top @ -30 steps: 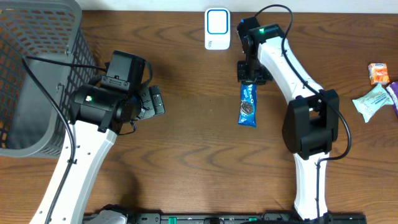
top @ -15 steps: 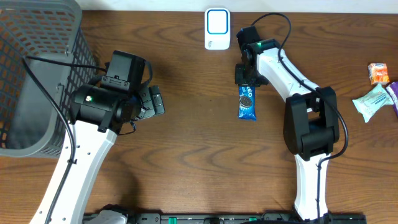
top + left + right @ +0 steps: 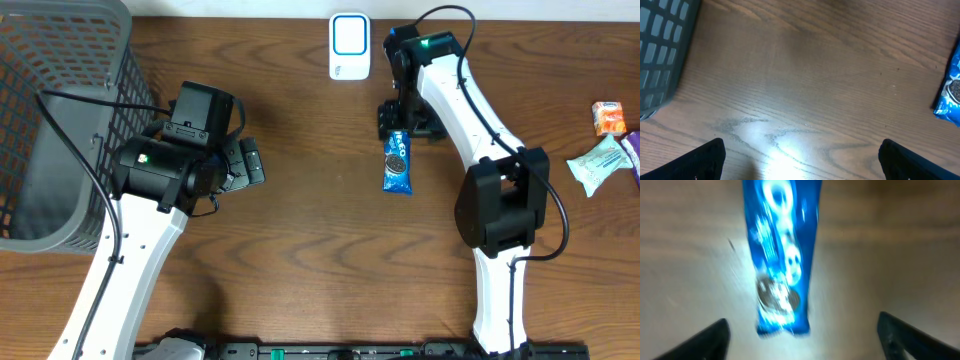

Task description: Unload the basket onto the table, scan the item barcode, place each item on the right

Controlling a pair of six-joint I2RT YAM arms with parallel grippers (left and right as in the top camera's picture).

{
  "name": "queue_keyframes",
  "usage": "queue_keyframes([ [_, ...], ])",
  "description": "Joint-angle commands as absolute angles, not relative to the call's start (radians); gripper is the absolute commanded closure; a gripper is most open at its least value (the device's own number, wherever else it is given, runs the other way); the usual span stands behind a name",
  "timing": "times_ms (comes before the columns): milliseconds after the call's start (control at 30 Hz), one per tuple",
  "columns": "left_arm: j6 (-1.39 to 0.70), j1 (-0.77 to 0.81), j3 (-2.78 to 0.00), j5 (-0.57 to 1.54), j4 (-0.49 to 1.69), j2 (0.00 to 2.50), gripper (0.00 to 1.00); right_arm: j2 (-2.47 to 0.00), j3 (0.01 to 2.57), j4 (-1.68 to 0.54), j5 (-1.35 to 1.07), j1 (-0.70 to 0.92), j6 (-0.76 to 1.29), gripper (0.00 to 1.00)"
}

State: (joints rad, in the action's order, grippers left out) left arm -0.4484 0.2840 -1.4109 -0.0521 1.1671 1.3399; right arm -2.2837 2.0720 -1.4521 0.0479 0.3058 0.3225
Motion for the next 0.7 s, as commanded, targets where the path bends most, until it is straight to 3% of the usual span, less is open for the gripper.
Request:
queue_keyframes([
  [0,-0.458,0.280,-1.409,-0.065,1.169,1.346,0.02,-2.284,2.036,-1.469,0.031,0.324,0.283,0.02],
  [633,-0.458,0.280,-1.409,-0.065,1.169,1.345,0.02,-2.284,1.754,-1.049,0.092,0.332,0.389,0.01],
  [667,-0.458,0.280,-1.409,-0.065,1.169,1.345,0.02,-2.284,1.748,-1.032,0.091,0.330,0.389,0.04],
])
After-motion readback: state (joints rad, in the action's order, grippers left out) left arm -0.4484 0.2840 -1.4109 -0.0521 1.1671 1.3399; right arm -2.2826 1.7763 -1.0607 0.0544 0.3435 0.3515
